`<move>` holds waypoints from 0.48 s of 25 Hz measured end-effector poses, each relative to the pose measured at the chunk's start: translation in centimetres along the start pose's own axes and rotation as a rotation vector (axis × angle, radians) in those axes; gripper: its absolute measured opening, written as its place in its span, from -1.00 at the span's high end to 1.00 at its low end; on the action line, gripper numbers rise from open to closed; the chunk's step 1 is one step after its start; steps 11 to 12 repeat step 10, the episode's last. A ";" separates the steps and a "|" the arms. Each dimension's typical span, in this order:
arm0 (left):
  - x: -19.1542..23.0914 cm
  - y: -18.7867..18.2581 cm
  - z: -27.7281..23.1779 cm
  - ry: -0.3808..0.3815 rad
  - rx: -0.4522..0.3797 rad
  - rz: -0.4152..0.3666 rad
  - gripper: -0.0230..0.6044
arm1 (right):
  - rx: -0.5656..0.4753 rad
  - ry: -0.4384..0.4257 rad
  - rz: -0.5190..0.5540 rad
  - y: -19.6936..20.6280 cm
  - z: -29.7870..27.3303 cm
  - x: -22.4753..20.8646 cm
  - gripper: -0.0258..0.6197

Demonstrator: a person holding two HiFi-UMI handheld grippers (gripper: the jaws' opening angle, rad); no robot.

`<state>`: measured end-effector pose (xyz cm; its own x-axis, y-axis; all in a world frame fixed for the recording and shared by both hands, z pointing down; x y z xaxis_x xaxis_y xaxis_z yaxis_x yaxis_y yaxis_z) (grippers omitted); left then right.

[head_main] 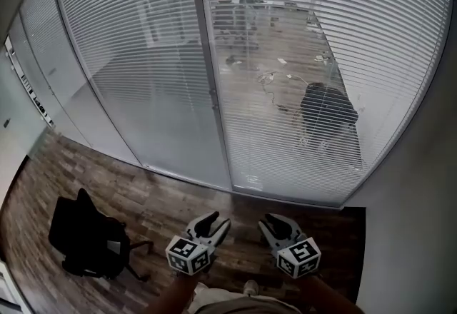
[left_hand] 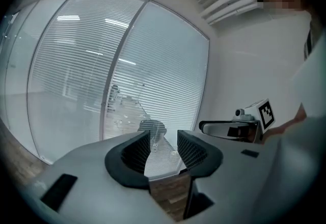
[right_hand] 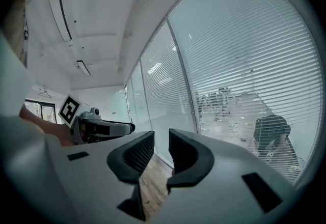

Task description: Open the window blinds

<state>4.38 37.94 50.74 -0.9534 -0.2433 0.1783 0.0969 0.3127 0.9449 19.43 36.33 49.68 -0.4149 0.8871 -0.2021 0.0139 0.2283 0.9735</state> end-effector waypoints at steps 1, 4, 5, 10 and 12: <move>-0.1 0.1 0.1 0.002 0.001 0.003 0.35 | 0.003 0.001 -0.003 0.1 0.1 0.0 0.63; -0.1 0.6 0.4 0.004 0.010 0.017 0.35 | 0.007 0.006 -0.008 0.5 0.5 0.3 0.63; -0.2 0.7 0.5 0.004 0.014 0.021 0.35 | 0.007 0.007 -0.009 0.5 0.8 0.4 0.63; -0.6 1.1 1.0 0.000 0.033 0.036 0.36 | -0.001 0.017 -0.011 0.3 2.2 0.7 0.63; -0.6 1.1 1.0 0.000 0.033 0.036 0.36 | -0.001 0.017 -0.011 0.3 2.2 0.7 0.63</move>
Point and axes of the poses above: the fingertips, and each gripper's own axes: z backward along the fingers, x to its left, y out of its underside, the point moved 3 cm from there along z, backward along the fingers, and after that the axes turned 15 degrees about -y, right-handed, at the moved point
